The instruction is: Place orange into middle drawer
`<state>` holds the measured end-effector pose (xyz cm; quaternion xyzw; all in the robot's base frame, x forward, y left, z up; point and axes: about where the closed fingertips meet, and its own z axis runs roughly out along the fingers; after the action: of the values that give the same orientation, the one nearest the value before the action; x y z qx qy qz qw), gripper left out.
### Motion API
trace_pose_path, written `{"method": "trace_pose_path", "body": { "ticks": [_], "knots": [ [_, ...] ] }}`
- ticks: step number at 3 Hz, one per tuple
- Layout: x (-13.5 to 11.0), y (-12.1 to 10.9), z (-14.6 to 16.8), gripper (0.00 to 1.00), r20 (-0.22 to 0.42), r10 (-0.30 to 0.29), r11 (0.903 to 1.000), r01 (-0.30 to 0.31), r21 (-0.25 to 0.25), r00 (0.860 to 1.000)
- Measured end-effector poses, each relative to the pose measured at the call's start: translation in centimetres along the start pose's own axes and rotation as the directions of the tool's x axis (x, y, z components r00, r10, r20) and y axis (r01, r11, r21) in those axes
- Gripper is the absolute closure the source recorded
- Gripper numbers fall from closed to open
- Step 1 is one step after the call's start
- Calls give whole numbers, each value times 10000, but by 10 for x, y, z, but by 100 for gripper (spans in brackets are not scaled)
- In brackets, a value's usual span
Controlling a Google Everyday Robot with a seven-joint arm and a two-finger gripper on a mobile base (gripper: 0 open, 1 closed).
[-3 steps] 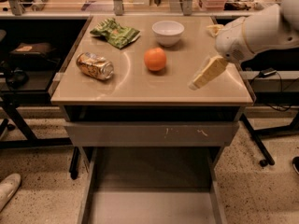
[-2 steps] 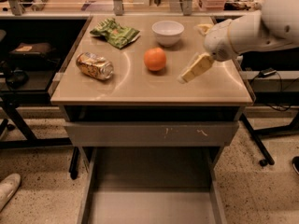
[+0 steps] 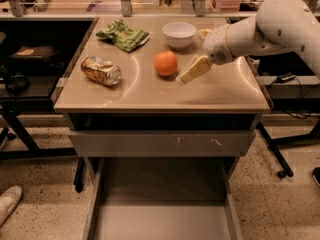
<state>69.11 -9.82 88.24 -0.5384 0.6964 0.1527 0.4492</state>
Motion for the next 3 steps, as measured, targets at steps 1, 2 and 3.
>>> {"method": "trace_pose_path", "body": {
  "ticks": [1, 2, 3],
  "knots": [
    [-2, 3, 27, 0, 335, 572, 9945, -541, -895, 9978],
    [-3, 7, 46, 0, 411, 914, 9842, -840, -1561, 9950],
    [-4, 10, 60, 0, 400, 1090, 9748, -990, -2000, 9932]
  ]
}}
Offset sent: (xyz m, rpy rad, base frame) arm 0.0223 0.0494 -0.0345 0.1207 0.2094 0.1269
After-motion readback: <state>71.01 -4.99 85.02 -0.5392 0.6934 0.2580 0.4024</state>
